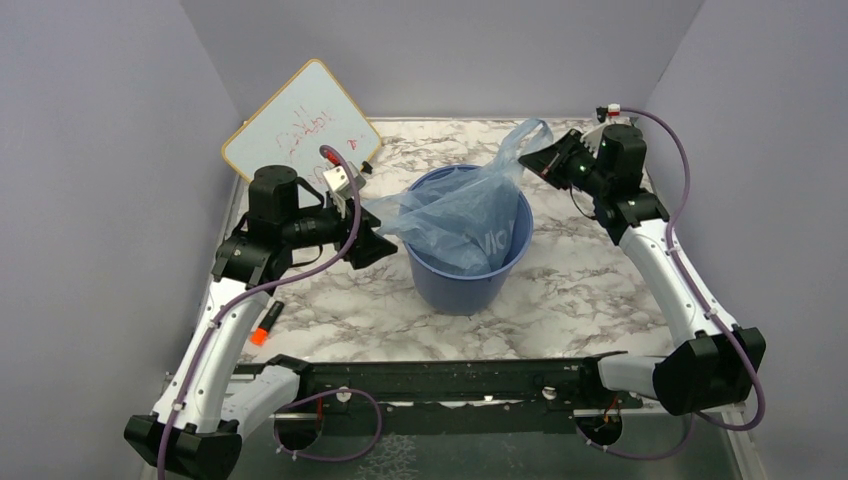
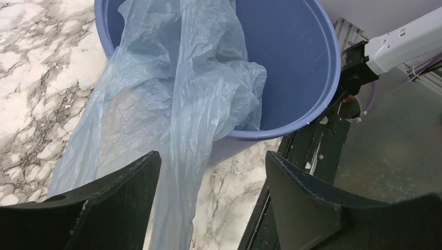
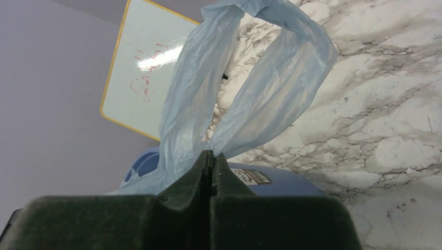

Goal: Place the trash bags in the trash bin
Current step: Place the trash bag in the trash bin.

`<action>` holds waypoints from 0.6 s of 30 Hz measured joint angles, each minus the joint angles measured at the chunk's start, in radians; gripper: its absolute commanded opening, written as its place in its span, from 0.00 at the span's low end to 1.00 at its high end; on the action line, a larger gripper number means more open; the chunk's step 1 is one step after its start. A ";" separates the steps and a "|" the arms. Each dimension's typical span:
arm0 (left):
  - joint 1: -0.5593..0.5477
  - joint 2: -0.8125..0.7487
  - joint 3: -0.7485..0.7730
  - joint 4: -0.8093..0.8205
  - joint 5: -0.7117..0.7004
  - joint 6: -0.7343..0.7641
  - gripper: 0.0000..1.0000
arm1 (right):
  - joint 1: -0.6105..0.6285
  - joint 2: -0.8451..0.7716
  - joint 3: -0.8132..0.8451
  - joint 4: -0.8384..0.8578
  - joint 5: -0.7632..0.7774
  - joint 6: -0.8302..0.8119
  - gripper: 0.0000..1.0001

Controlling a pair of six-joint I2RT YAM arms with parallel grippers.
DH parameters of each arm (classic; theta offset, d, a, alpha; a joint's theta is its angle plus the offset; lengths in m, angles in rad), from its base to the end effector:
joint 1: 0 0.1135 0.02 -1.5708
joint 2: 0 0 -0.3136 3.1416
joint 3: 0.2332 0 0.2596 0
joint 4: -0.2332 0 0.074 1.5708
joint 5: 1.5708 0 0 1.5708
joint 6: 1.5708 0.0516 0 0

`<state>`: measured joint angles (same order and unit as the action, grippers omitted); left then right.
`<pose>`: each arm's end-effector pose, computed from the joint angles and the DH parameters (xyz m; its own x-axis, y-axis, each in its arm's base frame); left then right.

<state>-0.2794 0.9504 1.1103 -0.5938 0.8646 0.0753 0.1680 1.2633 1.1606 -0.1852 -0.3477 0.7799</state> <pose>0.1574 -0.0860 0.4229 -0.3396 0.1482 -0.9288 0.8705 0.4234 -0.2507 0.2928 0.0675 0.4114 -0.5361 0.5797 -0.6137 -0.1439 0.6536 0.7431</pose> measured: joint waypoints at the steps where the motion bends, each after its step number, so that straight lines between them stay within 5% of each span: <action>1: -0.002 0.001 -0.001 0.000 -0.003 0.000 0.63 | 0.000 -0.005 0.000 -0.005 0.003 -0.003 0.01; 11: -0.042 0.019 -0.003 0.000 -0.005 -0.006 0.16 | 0.000 -0.115 -0.018 -0.018 0.015 -0.007 0.01; 18: -0.052 0.012 -0.005 0.000 0.009 -0.004 0.00 | 0.000 -0.156 -0.049 -0.048 0.026 -0.031 0.00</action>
<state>-0.3317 0.9623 1.1053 -0.5938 0.8738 0.0715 0.1680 1.1072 1.1114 -0.2329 -0.3222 0.7490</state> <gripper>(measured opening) 0.087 0.014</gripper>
